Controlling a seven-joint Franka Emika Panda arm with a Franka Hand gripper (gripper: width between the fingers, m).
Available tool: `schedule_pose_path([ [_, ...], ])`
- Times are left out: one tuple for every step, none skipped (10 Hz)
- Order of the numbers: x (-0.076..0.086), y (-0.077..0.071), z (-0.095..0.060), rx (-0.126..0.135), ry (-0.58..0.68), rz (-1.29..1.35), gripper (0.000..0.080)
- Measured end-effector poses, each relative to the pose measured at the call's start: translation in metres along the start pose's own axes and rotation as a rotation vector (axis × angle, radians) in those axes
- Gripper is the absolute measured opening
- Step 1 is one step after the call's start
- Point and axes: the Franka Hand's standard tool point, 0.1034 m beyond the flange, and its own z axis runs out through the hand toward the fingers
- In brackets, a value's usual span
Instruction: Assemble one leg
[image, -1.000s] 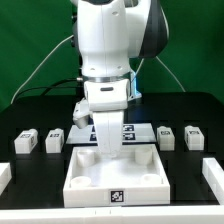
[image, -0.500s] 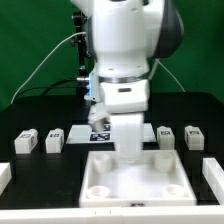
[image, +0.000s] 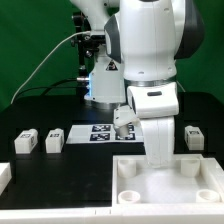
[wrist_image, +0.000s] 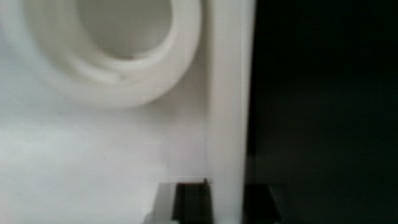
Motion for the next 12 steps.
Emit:
schedule_pose_path([
  [-0.0004, -0.0002, 0.0009, 0.001, 0.000, 0.003, 0.0061],
  [-0.0009, -0.0006, 0.0010, 0.002, 0.000, 0.003, 0.0157],
  [-0.0013, -0.0007, 0.0012, 0.002, 0.000, 0.004, 0.0157],
  [-0.0017, -0.0008, 0.0013, 0.002, 0.000, 0.005, 0.0296],
  [-0.0020, -0.0009, 0.0013, 0.003, 0.000, 0.006, 0.0438],
  [-0.0022, -0.0010, 0.0014, 0.003, 0.000, 0.006, 0.0438],
  [-0.0025, -0.0010, 0.0014, 0.003, 0.000, 0.007, 0.0593],
  [-0.0026, -0.0011, 0.0015, 0.003, 0.000, 0.007, 0.0593],
  [-0.0028, -0.0012, 0.0015, 0.003, 0.000, 0.007, 0.0638],
  [-0.0029, -0.0013, 0.0015, 0.003, 0.000, 0.007, 0.0646],
  [-0.0030, -0.0013, 0.0015, 0.003, 0.000, 0.008, 0.0646],
  [-0.0033, -0.0013, 0.0015, 0.004, 0.000, 0.008, 0.0649],
])
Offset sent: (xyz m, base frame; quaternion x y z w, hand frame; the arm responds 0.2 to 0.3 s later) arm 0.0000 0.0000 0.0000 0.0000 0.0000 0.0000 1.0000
